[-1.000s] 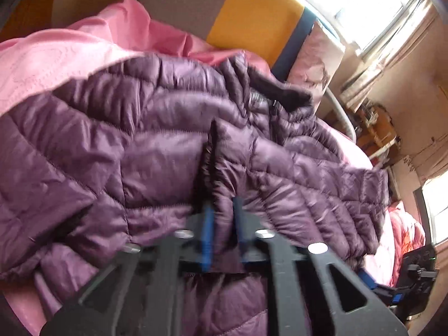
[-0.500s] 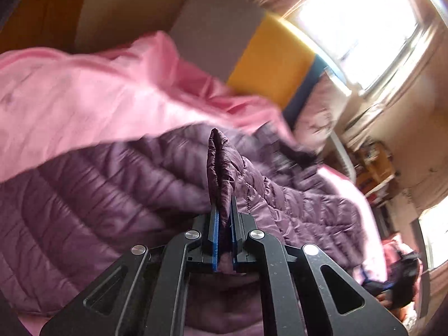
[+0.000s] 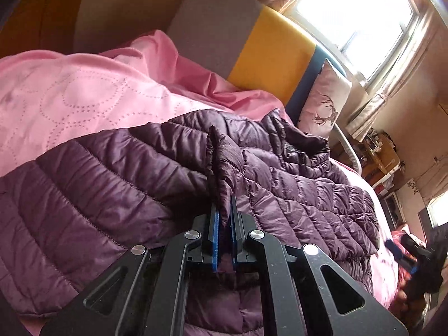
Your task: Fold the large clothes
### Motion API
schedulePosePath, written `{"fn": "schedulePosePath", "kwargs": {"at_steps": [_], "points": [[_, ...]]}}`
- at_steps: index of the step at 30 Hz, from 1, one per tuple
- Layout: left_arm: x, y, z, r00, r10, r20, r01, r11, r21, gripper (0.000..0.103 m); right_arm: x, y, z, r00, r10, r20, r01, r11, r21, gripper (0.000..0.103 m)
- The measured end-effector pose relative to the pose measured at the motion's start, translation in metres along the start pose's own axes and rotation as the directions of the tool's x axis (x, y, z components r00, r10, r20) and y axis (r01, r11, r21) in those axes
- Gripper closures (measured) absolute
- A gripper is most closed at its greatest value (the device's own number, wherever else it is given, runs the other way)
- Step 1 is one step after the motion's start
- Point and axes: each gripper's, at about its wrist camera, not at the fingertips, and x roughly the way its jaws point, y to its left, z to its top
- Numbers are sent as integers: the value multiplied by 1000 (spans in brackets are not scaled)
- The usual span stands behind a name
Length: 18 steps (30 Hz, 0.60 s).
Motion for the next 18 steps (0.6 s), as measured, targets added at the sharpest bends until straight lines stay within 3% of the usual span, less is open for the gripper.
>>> {"fn": "schedulePosePath", "kwargs": {"at_steps": [3, 6, 9, 12, 15, 16, 18], "points": [[1, -10, -6, 1000, 6, -13, -5, 999, 47, 98, 45, -11, 7, 985, -155, -73, 154, 988, -21, 17], [15, -13, -16, 998, 15, -56, -11, 998, 68, 98, 75, -34, -1, 944, -298, -138, 299, 954, -15, 19], [38, -19, -25, 995, 52, -90, -42, 993, 107, 98, 82, -51, -13, 952, -284, -114, 289, 957, 22, 19], [57, -26, -31, 989, 111, -98, -94, 982, 163, 98, 87, -48, -19, 942, -322, -96, 322, 947, -16, 17], [56, -26, -28, 987, 127, -96, -113, 983, 143, 95, 86, -48, -24, 942, -321, -94, 321, 947, -20, 16], [48, -24, -27, 988, 130, -82, -119, 985, 124, 92, 84, -48, -24, 943, -319, -92, 319, 948, -20, 16], [28, -25, -26, 982, 186, -16, -183, 977, 111, 70, 81, -46, -24, 943, -321, -91, 320, 947, -25, 14]]}}
